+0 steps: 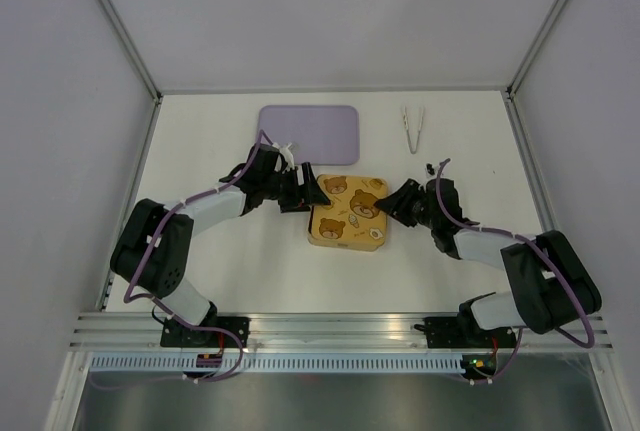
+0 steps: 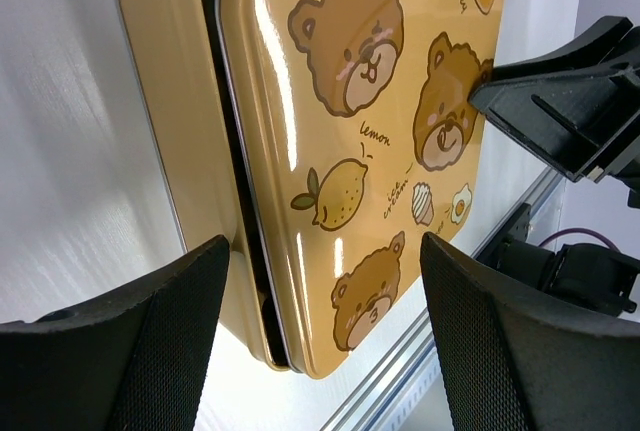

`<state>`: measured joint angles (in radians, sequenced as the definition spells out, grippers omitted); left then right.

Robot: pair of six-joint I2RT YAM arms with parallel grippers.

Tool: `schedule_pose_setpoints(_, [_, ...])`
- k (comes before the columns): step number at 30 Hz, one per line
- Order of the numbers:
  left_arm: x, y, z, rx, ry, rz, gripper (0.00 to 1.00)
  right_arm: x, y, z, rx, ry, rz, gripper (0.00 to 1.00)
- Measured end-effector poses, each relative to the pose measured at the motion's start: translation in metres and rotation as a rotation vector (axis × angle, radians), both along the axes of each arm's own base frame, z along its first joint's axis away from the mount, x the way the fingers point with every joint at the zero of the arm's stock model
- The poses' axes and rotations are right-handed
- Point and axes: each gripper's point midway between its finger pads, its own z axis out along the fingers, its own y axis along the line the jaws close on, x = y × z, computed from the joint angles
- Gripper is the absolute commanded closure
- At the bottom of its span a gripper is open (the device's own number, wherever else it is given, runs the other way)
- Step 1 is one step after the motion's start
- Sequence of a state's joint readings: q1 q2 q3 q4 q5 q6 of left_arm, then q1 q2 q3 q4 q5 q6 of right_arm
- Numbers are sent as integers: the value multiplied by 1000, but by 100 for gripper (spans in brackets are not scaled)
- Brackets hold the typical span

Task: Pack the chocolate
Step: Close the box lid on the packing box.

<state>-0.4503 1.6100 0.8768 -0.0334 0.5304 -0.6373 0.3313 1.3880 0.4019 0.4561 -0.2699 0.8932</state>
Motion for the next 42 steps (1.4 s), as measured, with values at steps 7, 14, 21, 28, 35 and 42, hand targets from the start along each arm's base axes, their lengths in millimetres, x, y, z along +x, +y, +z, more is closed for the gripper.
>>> schedule_pose_setpoints(7, [-1,0,-2,-1,-5,-1,19,15,1,1,-31,-23,-38,53])
schedule_pose_setpoints(14, [-5,-2,-5,5,2,-8,20,19,6,2,-122,-27,-42,49])
schedule_pose_setpoints(21, [-7,-1,-8,9,9,-8,22,15,12,3,-215,-23,-35,40])
schedule_pose_setpoints(28, [-5,2,-11,28,9,10,35,11,14,4,-290,-10,-37,36])
schedule_pose_setpoints(35, [-5,3,-14,47,7,23,52,2,10,5,-324,7,-22,32])
schedule_pose_setpoints(42, [-1,4,-13,65,2,42,67,-2,8,4,-365,14,7,32])
